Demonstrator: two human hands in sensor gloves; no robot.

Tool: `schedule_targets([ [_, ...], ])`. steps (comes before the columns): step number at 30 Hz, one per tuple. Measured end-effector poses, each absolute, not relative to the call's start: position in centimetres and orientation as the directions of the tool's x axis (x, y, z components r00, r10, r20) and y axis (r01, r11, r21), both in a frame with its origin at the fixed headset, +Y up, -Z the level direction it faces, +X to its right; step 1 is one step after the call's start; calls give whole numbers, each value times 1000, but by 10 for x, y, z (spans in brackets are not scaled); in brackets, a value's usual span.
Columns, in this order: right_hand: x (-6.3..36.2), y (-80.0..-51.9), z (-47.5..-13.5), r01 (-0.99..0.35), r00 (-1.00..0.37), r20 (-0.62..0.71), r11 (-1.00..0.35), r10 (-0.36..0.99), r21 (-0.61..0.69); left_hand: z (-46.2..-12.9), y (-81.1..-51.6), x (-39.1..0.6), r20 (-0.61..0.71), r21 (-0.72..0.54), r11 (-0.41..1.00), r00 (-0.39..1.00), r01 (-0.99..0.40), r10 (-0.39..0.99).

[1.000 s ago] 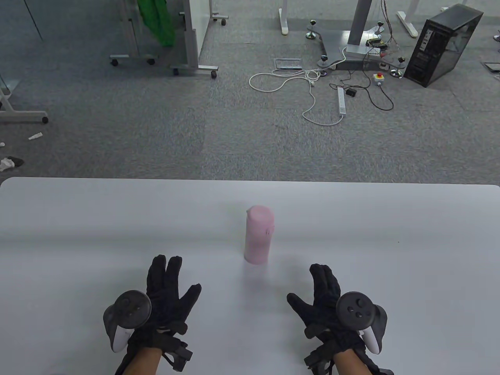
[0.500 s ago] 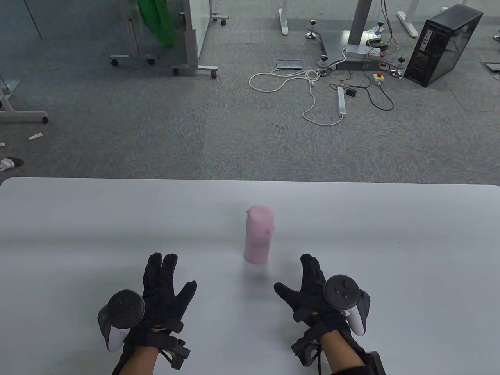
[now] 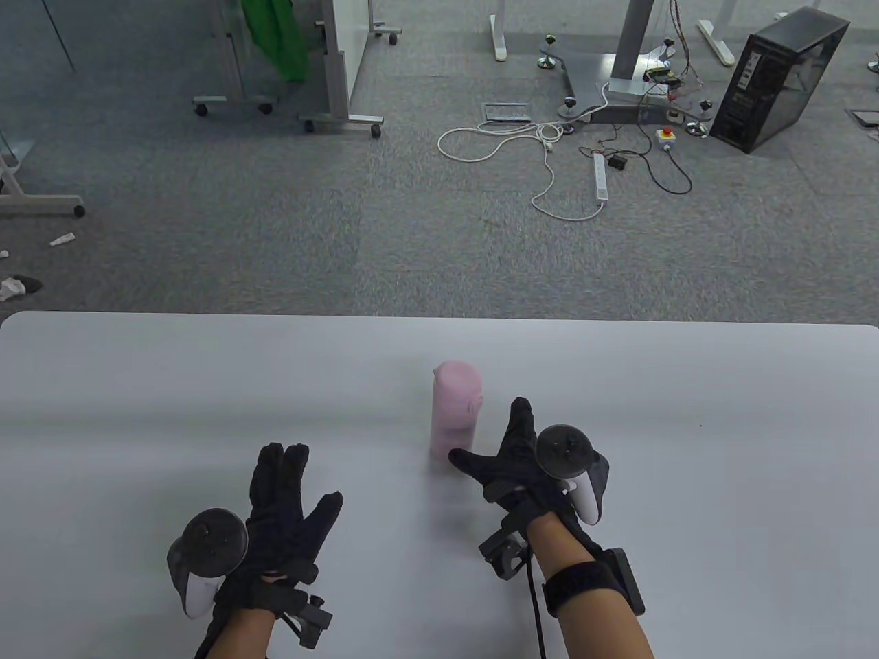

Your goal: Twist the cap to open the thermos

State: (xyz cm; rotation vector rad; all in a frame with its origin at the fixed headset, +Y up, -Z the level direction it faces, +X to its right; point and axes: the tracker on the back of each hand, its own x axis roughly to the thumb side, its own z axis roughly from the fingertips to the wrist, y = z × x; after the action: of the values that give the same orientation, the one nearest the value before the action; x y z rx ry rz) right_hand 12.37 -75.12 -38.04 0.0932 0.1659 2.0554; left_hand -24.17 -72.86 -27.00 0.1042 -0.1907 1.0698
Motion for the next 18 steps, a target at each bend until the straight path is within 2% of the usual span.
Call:
schedule_targets([
  [7, 119, -767, -399, -882, -454, -28, -445, 890, 153, -270, -726, -243, 213, 1, 456, 446, -890, 869],
  [14, 104, -772, -411, -907, -416, -37, -411, 909, 90, -268, -723, -243, 231, 7, 445, 434, -896, 871],
  [18, 96, -774, -413, -889, -455, -34, -451, 890, 78, -268, -724, -244, 227, 6, 437, 426, -900, 876],
])
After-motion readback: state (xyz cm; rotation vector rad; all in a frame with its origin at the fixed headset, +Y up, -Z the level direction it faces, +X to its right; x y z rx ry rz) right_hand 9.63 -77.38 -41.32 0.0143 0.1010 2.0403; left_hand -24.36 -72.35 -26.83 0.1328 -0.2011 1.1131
